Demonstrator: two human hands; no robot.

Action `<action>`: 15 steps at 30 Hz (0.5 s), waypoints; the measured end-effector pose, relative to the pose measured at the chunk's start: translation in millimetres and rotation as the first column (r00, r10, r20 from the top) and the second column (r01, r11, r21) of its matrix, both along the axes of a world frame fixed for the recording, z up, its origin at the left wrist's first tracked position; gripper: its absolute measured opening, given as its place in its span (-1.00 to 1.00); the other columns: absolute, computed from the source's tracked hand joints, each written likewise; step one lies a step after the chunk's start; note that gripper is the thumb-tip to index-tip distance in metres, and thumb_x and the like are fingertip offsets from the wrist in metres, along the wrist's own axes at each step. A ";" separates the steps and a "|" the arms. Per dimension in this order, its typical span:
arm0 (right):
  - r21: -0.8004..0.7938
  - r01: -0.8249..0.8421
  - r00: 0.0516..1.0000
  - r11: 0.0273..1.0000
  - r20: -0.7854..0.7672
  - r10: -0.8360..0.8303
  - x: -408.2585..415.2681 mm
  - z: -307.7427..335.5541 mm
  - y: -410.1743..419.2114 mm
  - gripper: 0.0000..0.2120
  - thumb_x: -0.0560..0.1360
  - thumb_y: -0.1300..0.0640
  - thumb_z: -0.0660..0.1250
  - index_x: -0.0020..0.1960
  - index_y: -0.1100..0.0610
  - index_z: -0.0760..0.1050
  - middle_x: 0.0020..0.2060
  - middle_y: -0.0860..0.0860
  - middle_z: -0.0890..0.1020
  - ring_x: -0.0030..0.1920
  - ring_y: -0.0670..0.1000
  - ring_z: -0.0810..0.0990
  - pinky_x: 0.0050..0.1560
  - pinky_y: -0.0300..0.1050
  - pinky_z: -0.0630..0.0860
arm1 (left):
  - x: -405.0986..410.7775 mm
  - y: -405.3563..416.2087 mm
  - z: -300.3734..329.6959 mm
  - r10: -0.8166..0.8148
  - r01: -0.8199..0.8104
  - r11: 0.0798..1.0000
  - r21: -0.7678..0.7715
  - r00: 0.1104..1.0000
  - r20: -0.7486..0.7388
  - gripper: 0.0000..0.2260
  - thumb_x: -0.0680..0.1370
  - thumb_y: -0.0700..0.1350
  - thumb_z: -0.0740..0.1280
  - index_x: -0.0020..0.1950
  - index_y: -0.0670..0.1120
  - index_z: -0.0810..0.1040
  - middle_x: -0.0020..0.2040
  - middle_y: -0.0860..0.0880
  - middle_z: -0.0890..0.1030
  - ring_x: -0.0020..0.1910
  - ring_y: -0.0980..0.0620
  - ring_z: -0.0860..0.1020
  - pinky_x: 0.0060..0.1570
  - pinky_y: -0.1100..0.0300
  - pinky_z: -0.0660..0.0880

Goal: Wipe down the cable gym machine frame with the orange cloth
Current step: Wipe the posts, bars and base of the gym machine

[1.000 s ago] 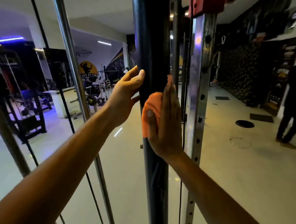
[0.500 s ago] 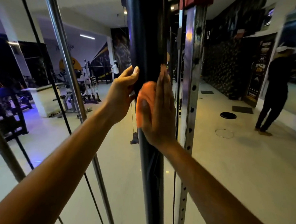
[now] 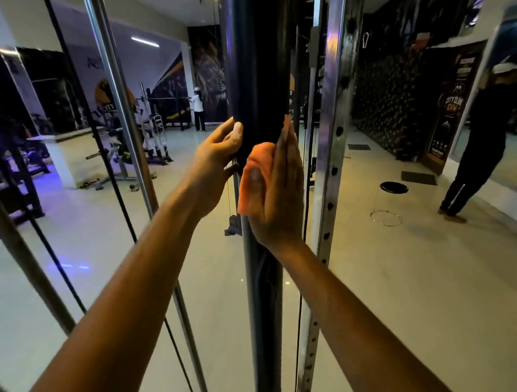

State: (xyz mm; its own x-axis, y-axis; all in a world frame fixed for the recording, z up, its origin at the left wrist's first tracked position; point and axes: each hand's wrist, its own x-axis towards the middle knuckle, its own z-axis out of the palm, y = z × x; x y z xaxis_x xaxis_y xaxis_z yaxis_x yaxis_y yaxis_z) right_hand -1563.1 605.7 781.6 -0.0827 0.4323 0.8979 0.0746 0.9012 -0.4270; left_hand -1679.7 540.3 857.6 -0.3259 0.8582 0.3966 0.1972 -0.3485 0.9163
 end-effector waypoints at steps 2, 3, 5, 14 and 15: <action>-0.028 0.024 0.999 0.999 0.033 -0.024 0.9 -29.6 -4.1 -0.30 0.73 0.05 0.26 0.73 0.31 0.06 0.75 0.16 0.09 0.75 0.12 0.05 0.71 0.23 0.14 | 3.0 -1.4 -12.8 0.014 -0.014 1.000 0.005 1.000 0.017 -0.51 0.74 0.05 0.27 0.67 -0.02 0.34 0.50 -0.05 0.56 0.51 -0.09 0.50 0.56 -0.23 0.35; -0.045 0.037 0.998 0.998 0.055 -0.035 2.0 -50.9 -5.7 -0.29 0.72 0.06 0.27 0.73 0.29 0.05 0.75 0.14 0.07 0.75 0.12 0.04 0.70 0.25 0.15 | 4.2 -1.5 -20.6 0.025 -0.025 1.000 0.006 0.999 0.031 -0.48 0.73 0.05 0.29 0.68 -0.02 0.32 0.51 -0.04 0.55 0.53 -0.08 0.49 0.58 -0.23 0.32; -0.099 0.037 0.995 0.994 0.097 -0.028 6.1 -95.3 -10.7 -0.28 0.72 0.09 0.30 0.74 0.27 0.04 0.76 0.10 0.03 0.75 0.12 0.03 0.67 0.31 0.19 | 8.6 -4.4 -36.2 0.050 -0.050 0.999 -0.002 0.997 0.059 -0.44 0.71 0.06 0.31 0.69 0.00 0.30 0.53 0.00 0.54 0.55 -0.05 0.46 0.61 -0.23 0.28; -0.097 -0.029 1.000 0.995 0.008 0.030 2.6 -45.6 -4.6 -0.32 0.74 0.03 0.24 0.72 0.31 0.09 0.73 0.17 0.14 0.73 0.13 0.13 0.66 0.25 0.23 | 16.4 -11.6 -61.2 0.072 -0.070 0.997 -0.036 0.996 0.052 -0.51 0.73 0.06 0.28 0.67 0.07 0.33 0.54 0.02 0.53 0.54 -0.05 0.48 0.57 -0.24 0.35; -0.094 -0.029 1.000 0.995 0.006 0.030 2.5 -42.0 -3.5 -0.33 0.74 0.03 0.23 0.72 0.31 0.09 0.73 0.17 0.14 0.74 0.12 0.12 0.67 0.24 0.22 | 15.6 -12.8 -63.5 0.080 -0.078 0.996 -0.042 0.996 0.044 -0.52 0.74 0.05 0.29 0.67 0.08 0.34 0.53 0.03 0.54 0.53 -0.03 0.49 0.56 -0.22 0.37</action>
